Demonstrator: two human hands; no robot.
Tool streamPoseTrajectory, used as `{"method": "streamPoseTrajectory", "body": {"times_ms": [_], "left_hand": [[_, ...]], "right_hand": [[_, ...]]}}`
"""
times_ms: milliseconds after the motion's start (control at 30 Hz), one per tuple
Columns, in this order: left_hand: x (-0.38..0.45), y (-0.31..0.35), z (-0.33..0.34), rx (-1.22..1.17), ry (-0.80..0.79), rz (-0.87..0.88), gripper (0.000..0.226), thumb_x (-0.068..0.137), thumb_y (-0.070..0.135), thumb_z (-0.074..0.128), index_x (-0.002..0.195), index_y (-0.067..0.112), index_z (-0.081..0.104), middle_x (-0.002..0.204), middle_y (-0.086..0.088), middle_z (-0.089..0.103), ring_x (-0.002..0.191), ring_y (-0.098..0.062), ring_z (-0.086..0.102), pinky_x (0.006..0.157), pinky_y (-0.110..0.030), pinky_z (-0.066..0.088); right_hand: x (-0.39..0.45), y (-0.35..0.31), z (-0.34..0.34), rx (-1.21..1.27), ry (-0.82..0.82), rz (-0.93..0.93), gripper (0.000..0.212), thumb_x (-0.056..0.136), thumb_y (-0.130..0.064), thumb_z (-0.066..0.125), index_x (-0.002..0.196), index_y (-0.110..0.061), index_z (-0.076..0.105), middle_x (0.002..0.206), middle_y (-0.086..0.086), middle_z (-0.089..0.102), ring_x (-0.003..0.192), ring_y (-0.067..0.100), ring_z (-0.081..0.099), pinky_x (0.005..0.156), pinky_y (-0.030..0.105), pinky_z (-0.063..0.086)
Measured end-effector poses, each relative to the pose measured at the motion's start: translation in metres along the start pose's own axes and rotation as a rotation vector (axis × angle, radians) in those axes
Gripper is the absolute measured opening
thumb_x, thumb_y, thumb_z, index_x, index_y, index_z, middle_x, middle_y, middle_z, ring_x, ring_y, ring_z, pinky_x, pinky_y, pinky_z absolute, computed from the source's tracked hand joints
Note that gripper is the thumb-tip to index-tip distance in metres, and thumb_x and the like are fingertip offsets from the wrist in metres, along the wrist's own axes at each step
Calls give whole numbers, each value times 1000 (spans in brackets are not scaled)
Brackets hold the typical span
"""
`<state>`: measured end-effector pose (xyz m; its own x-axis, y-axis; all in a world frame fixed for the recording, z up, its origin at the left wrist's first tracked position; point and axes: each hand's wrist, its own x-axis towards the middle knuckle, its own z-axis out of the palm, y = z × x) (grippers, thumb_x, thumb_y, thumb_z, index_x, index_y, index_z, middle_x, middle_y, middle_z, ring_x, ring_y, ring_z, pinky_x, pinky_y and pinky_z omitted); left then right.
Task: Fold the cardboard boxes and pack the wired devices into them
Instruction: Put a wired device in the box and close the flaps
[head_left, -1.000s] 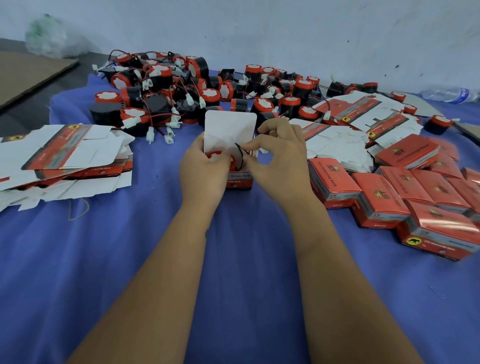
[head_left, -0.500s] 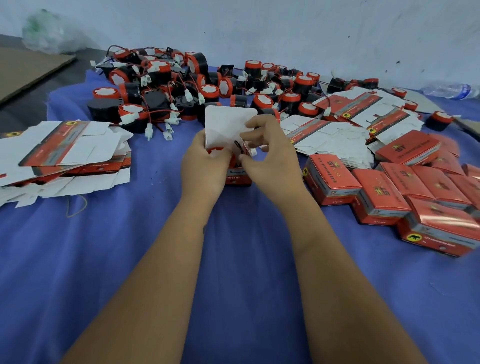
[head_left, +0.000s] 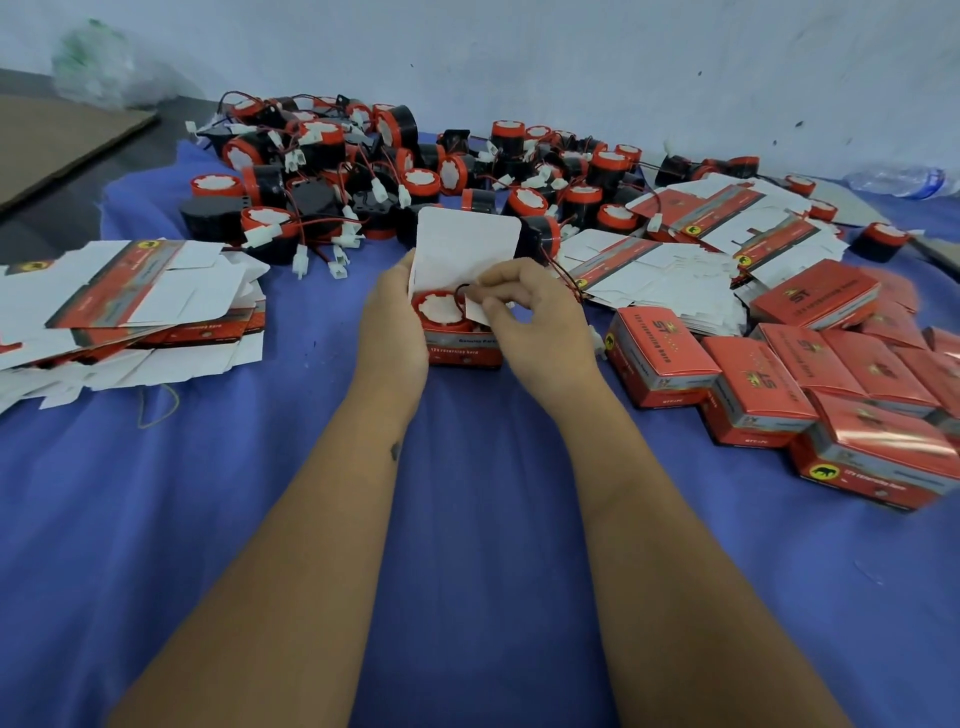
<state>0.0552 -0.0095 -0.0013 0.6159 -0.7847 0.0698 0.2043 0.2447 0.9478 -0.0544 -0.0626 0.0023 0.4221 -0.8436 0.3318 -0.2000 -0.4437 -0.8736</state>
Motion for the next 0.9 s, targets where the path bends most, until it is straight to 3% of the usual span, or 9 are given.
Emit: {"method": "streamPoseTrajectory", "body": {"times_ms": [100, 233, 300, 400, 533, 633, 733, 833, 900], "left_hand": [[2, -3, -2, 150, -14, 53, 36, 97, 8, 40, 112, 25, 67, 98, 6, 74, 82, -6, 69, 65, -20, 54], [4, -9, -2, 331, -12, 111, 44, 89, 0, 43, 121, 26, 56, 110, 9, 66, 92, -4, 62, 65, -10, 47], [5, -10, -2, 328, 2, 146, 39, 89, -1, 46, 108, 31, 56, 104, 11, 66, 89, -2, 61, 65, -10, 47], [5, -11, -5, 335, 39, 215, 34, 90, -1, 56, 88, 33, 58, 95, 11, 65, 80, 2, 60, 65, -12, 48], [8, -7, -12, 187, 142, 117, 40, 88, -3, 49, 76, 27, 71, 84, 11, 72, 78, -6, 67, 65, -21, 53], [10, -1, -13, -41, 127, -40, 30, 91, 12, 49, 79, 17, 76, 74, 2, 73, 69, -13, 68, 61, -25, 55], [9, -6, -7, 115, 72, -11, 20, 93, 14, 55, 93, 18, 75, 115, 0, 71, 90, -10, 65, 72, -17, 53], [3, -12, -5, 531, -44, 178, 32, 103, 14, 48, 130, 18, 63, 154, 5, 41, 120, 3, 43, 77, 6, 37], [3, -13, -5, 566, -96, 196, 38, 103, 19, 49, 140, 19, 54, 160, 7, 30, 123, 8, 36, 81, 6, 32]], "right_hand": [[-1, 0, 2, 26, 124, -10, 41, 86, -2, 64, 120, -17, 46, 106, -2, 54, 96, 5, 53, 84, 22, 43], [0, 1, 1, -8, 176, -52, 69, 81, -2, 69, 139, -19, 37, 123, -2, 41, 108, 14, 47, 93, 23, 42], [1, 1, 0, 4, 117, -55, 47, 83, 1, 65, 124, -19, 54, 108, -13, 53, 97, 1, 51, 81, 12, 41], [3, 2, 0, -37, 94, -93, 23, 85, 2, 63, 90, -21, 64, 85, -18, 60, 86, -1, 56, 73, 6, 41], [4, 7, -1, -50, 103, -77, 32, 87, 5, 57, 82, -24, 66, 88, -15, 64, 87, -4, 58, 77, 8, 45], [4, 9, -2, 82, 116, 38, 44, 86, 14, 45, 74, -21, 69, 101, 0, 69, 99, 12, 60, 78, 17, 49], [2, 8, -6, 264, 104, 98, 34, 87, 3, 50, 75, -19, 73, 100, 0, 71, 97, 10, 63, 70, 12, 49], [-2, 10, -7, 148, 42, 83, 21, 91, -14, 57, 99, -21, 75, 118, -7, 67, 109, 4, 59, 89, 18, 47], [-3, 13, -7, 20, -30, 61, 29, 93, -16, 56, 120, -22, 68, 133, -13, 58, 119, -2, 50, 95, 10, 38]]}}
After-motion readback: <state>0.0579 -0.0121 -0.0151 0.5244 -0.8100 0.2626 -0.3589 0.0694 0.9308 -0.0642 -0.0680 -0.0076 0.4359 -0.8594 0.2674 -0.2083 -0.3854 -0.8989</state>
